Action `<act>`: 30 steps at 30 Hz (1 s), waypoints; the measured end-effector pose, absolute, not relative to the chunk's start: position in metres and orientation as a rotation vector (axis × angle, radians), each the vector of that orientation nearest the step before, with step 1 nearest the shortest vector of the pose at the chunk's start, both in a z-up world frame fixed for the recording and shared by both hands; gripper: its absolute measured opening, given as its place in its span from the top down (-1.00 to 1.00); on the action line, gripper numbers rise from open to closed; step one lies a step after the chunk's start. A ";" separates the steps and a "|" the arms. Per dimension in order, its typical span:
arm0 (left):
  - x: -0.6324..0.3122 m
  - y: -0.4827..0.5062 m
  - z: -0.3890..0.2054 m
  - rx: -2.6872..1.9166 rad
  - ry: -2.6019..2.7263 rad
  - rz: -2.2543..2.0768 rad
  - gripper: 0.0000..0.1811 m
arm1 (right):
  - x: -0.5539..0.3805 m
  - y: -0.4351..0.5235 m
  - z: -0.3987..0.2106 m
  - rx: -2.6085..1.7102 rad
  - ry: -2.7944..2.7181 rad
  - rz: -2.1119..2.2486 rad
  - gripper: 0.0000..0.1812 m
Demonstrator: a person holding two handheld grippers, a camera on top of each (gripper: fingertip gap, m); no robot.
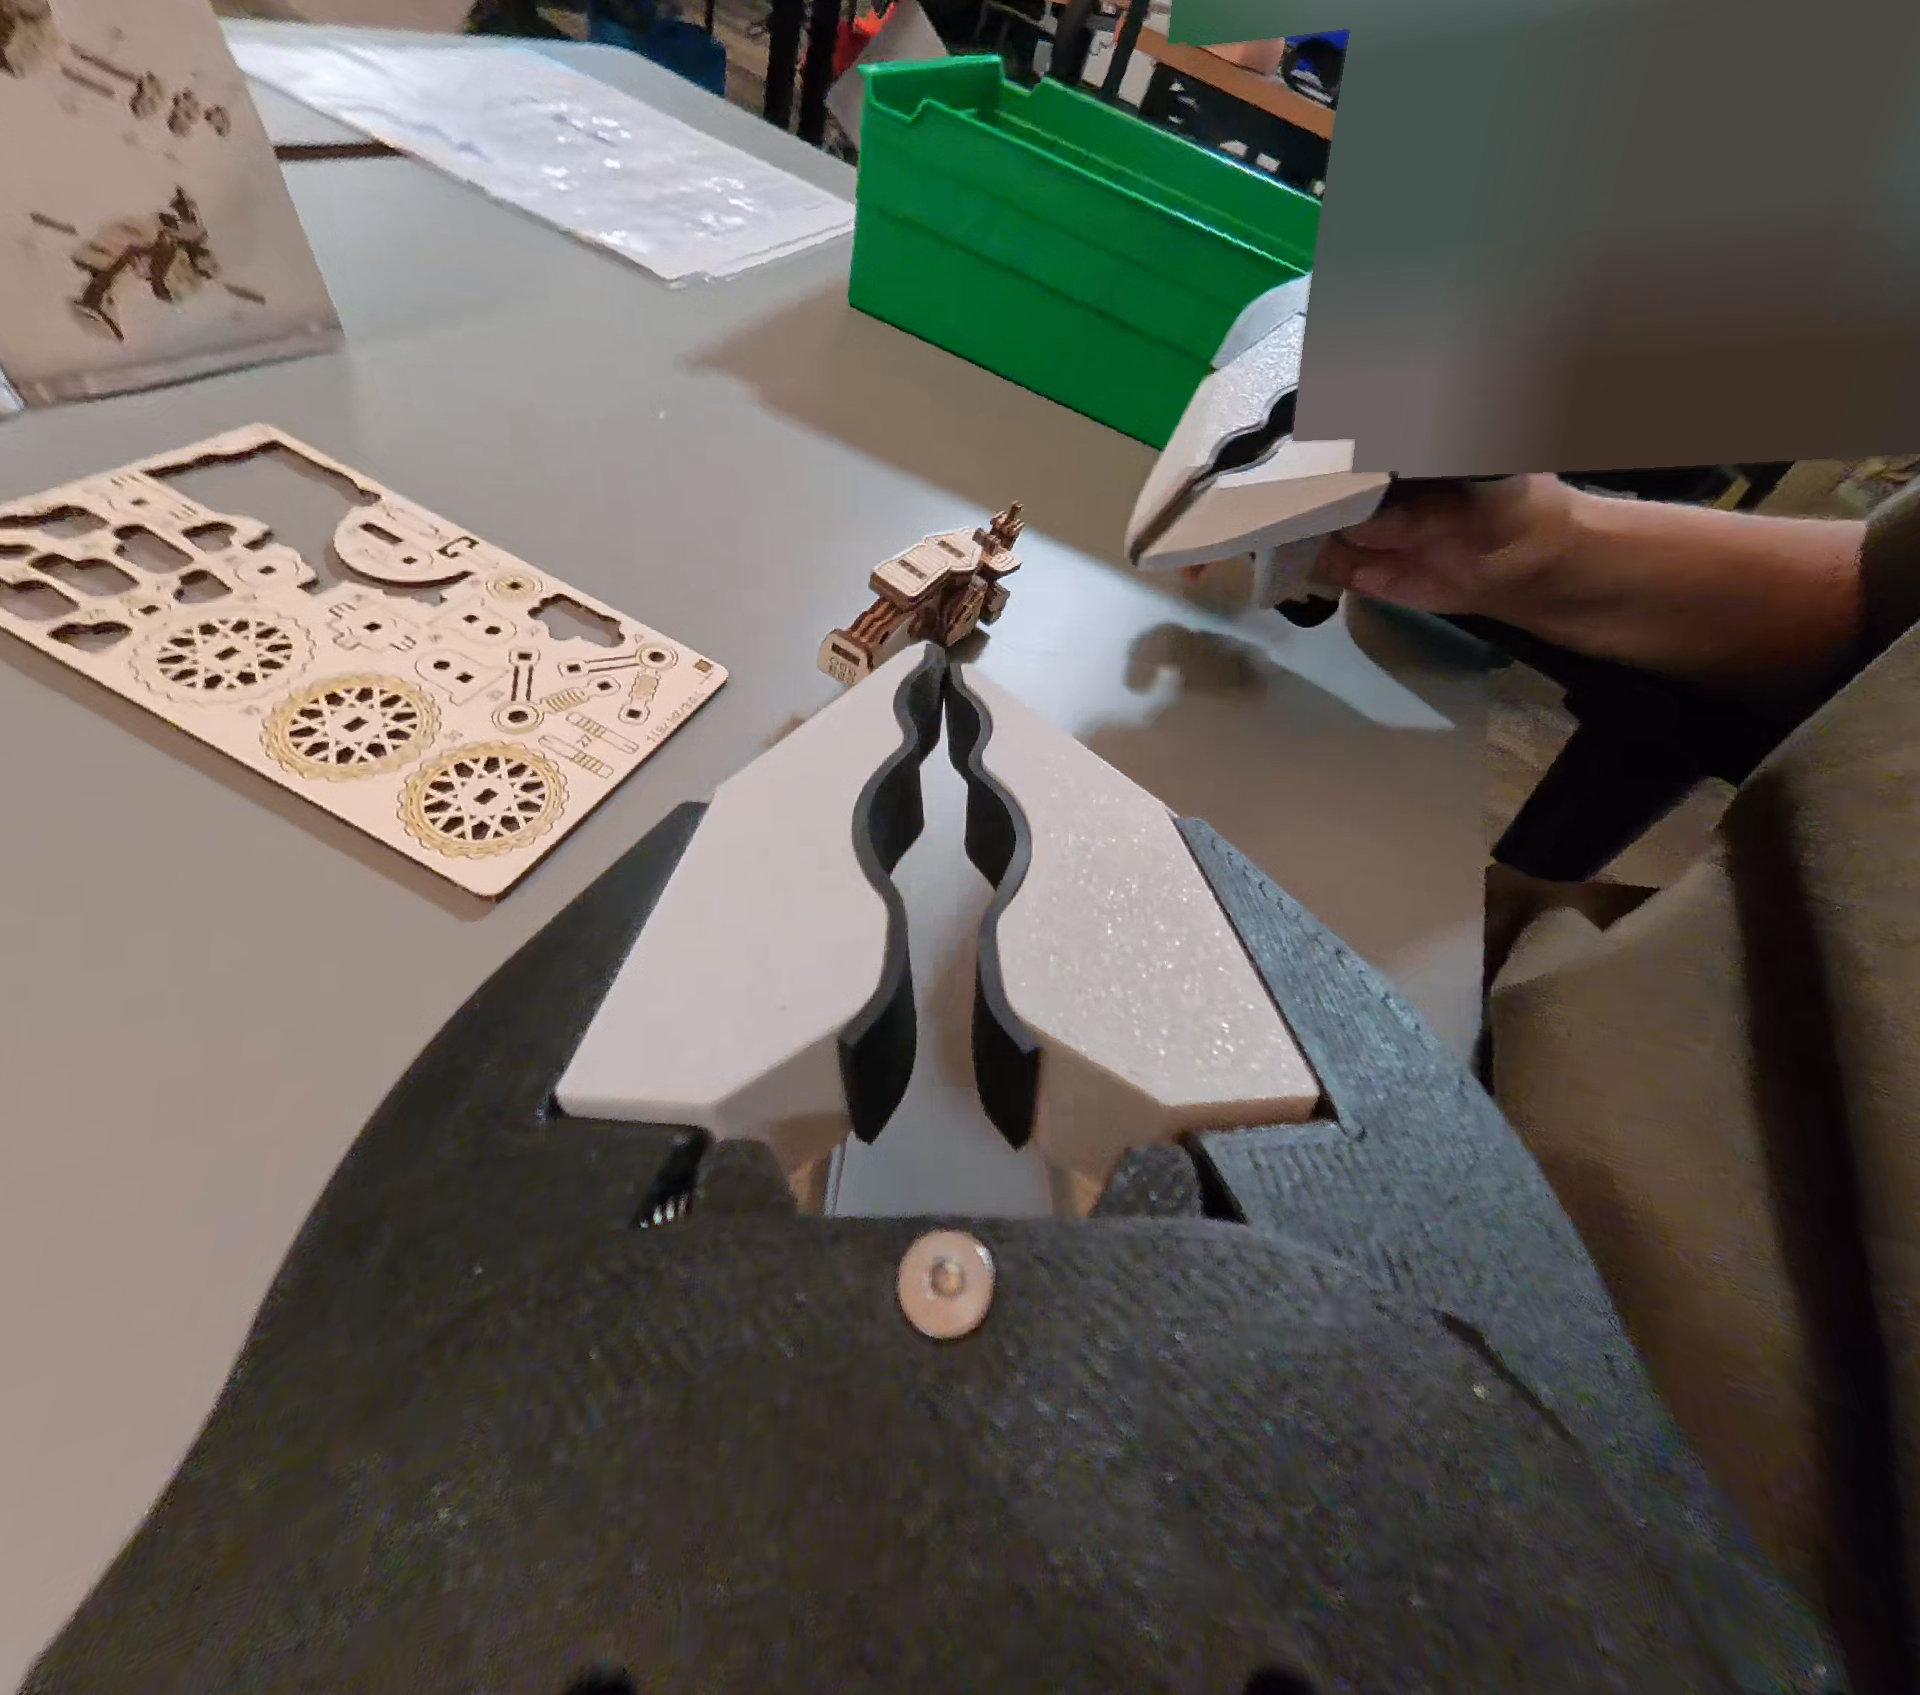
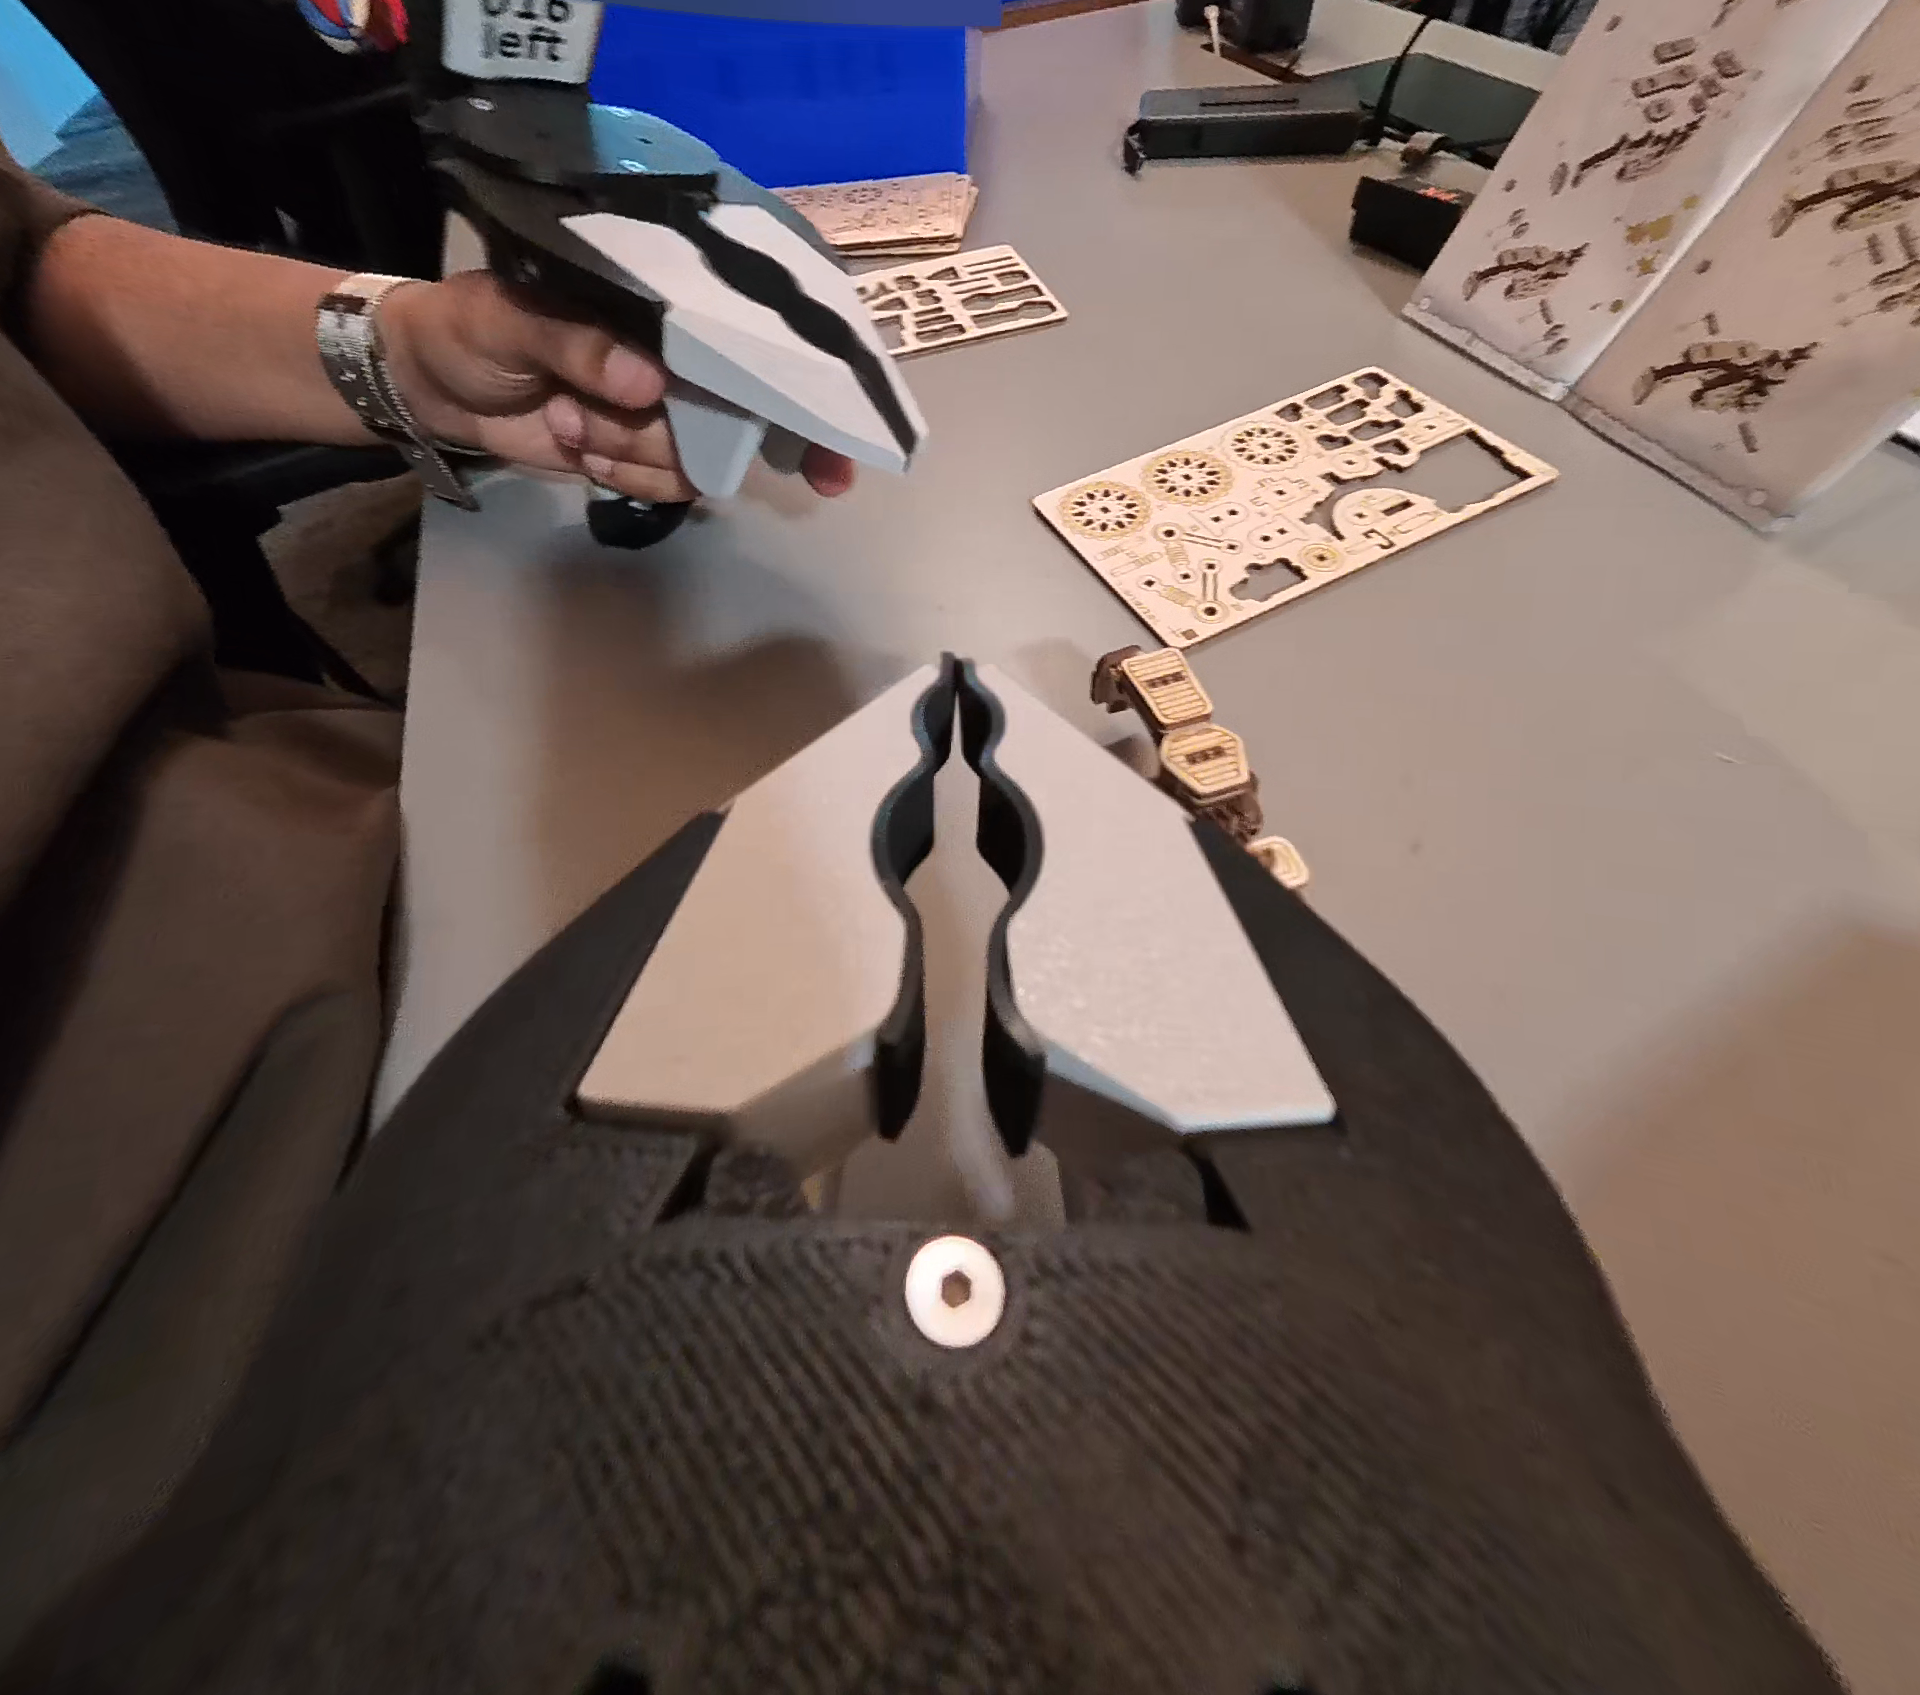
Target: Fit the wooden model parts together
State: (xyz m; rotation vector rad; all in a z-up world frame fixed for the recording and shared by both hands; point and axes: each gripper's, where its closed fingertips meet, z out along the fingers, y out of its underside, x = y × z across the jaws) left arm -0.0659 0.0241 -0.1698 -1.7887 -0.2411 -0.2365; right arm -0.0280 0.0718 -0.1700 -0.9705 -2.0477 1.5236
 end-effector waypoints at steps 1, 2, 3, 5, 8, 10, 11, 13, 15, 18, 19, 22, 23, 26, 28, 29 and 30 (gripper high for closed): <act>-0.066 0.024 -0.169 -1.779 -0.240 -0.216 1.00 | -0.030 0.074 -0.170 -0.970 -2.039 1.505 1.00; -0.065 0.024 -0.167 -1.768 -0.235 -0.199 1.00 | -0.031 0.076 -0.170 -0.967 -2.025 1.492 1.00; -0.065 0.024 -0.166 -1.761 -0.231 -0.186 1.00 | -0.033 0.078 -0.169 -0.964 -2.009 1.476 1.00; -0.065 0.024 -0.165 -1.751 -0.235 -0.160 1.00 | -0.035 0.081 -0.169 -0.953 -1.990 1.434 1.00; -0.072 0.021 -0.160 -1.708 -0.266 -0.101 1.00 | -0.039 0.084 -0.174 -0.952 -1.986 1.360 1.00; -0.075 0.018 -0.155 -1.673 -0.274 -0.081 1.00 | -0.046 0.092 -0.177 -1.005 -1.944 1.283 1.00; -0.076 0.017 -0.155 -1.672 -0.274 -0.073 1.00 | -0.046 0.092 -0.179 -1.007 -1.950 1.265 1.00; -0.076 0.016 -0.153 -1.666 -0.270 -0.061 1.00 | -0.046 0.091 -0.179 -0.999 -1.944 1.263 1.00; -0.075 0.017 -0.153 -1.671 -0.269 -0.059 1.00 | -0.045 0.089 -0.175 -0.985 -1.929 1.278 1.00; -0.074 0.017 -0.153 -1.670 -0.276 -0.069 1.00 | -0.043 0.087 -0.170 -0.966 -1.919 1.296 1.00; -0.073 0.017 -0.152 -1.668 -0.277 -0.079 1.00 | -0.043 0.087 -0.170 -0.967 -1.916 1.299 1.00; -0.070 0.017 -0.149 -1.642 -0.289 -0.109 0.95 | -0.044 0.087 -0.166 -0.987 -1.885 1.314 1.00; -0.069 0.016 -0.148 -1.638 -0.287 -0.107 0.93 | -0.045 0.087 -0.164 -0.998 -1.870 1.326 1.00; -0.067 0.016 -0.145 -1.633 -0.248 -0.075 0.92 | -0.048 0.090 -0.158 -1.065 -1.800 1.351 1.00; -0.069 0.015 -0.144 -1.634 -0.238 -0.013 0.96 | -0.051 0.095 -0.156 -1.130 -1.757 1.336 1.00; -0.072 0.014 -0.144 -1.637 -0.257 0.019 0.95 | -0.052 0.098 -0.155 -1.145 -1.742 1.303 1.00; -0.075 0.013 -0.143 -1.635 -0.275 0.043 0.95 | -0.053 0.101 -0.155 -1.144 -1.732 1.257 1.00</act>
